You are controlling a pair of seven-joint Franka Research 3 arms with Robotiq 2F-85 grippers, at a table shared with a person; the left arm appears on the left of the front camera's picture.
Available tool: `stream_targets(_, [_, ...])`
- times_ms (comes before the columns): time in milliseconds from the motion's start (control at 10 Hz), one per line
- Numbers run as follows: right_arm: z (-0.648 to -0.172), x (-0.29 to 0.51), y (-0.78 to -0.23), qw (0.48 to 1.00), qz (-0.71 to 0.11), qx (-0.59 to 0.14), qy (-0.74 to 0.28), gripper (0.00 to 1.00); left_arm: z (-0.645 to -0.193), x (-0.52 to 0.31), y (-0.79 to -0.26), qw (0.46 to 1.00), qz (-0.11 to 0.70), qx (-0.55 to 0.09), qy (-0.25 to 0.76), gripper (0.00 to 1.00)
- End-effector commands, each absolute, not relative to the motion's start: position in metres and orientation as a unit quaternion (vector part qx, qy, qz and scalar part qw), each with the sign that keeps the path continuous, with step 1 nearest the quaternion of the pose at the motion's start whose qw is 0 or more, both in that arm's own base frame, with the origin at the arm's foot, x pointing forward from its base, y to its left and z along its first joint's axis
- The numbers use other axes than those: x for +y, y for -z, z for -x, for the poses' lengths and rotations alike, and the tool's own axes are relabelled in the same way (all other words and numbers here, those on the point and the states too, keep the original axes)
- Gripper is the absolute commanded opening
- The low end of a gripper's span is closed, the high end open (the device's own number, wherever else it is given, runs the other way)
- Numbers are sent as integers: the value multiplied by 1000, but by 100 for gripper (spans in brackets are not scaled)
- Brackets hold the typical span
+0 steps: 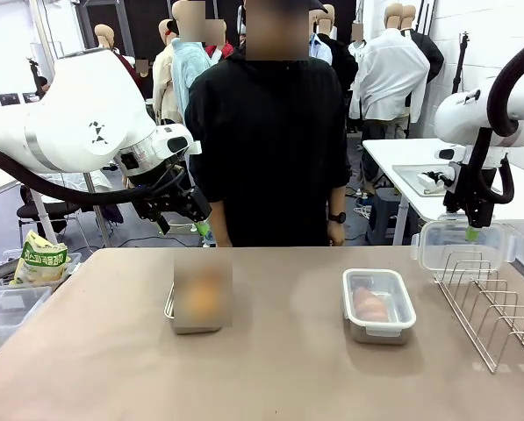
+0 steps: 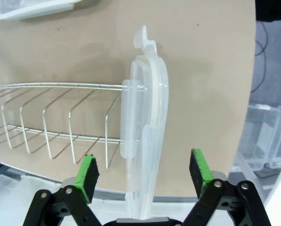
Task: Place the bread in airtight containers.
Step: Pick up one Airtight Container lid and hand it to the human.
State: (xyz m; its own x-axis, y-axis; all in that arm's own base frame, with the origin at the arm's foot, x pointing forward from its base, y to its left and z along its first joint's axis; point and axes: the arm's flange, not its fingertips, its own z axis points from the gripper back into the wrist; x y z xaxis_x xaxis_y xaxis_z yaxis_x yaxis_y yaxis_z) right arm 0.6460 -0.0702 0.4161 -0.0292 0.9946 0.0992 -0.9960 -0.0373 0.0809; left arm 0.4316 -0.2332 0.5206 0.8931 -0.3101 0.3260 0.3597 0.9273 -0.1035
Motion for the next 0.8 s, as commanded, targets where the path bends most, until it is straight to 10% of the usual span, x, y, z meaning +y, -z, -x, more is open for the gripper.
stream_targets(0, [-650, -69, -421, 699, -77, -4, -711, 67, -431, -232, -522, 970, 80, -155, 172, 100])
stream_targets(400, [-649, -69, -422, 699, -81, 7, -710, 0, -431, -232, -522, 970, 80, -155, 172, 100])
stream_targets(700, [-649, -69, -423, 698, -81, 9, -712, 0, -431, -232, -522, 970, 80, -155, 172, 100])
